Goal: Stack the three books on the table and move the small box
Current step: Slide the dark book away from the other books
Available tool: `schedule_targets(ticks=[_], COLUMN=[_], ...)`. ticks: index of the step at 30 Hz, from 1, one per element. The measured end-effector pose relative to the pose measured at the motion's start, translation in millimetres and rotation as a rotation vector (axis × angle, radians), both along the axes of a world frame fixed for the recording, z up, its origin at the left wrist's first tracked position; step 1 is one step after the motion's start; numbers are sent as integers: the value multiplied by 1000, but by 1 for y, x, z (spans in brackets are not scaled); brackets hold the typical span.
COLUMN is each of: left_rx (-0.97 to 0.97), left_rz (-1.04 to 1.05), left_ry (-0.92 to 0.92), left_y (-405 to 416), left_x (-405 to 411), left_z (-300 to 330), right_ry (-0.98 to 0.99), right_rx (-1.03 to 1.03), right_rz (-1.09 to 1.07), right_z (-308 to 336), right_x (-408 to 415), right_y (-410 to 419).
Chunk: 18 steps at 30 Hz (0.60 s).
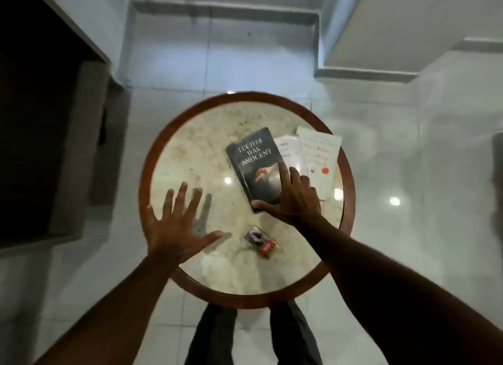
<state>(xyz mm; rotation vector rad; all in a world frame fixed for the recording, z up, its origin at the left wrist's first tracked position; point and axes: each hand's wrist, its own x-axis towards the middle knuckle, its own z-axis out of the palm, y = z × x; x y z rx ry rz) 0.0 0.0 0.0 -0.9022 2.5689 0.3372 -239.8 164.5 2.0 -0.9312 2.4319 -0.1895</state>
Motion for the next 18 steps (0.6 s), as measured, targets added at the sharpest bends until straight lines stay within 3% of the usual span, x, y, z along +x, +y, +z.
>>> schedule_targets(ticks=[3, 7, 18], left_rx=[61, 63, 66], left_rz=[15, -3, 73], left_ry=[-106, -100, 173], left_y=[14, 34, 41], left_x=[13, 28, 45], left_z=[-46, -93, -121], right_ry=[41, 39, -204], right_rx=[-31, -10, -229], right_rz=[-53, -107, -548], right_z=[-25, -41, -36], right_x=[-1, -4, -15], right_y=[-4, -8, -55])
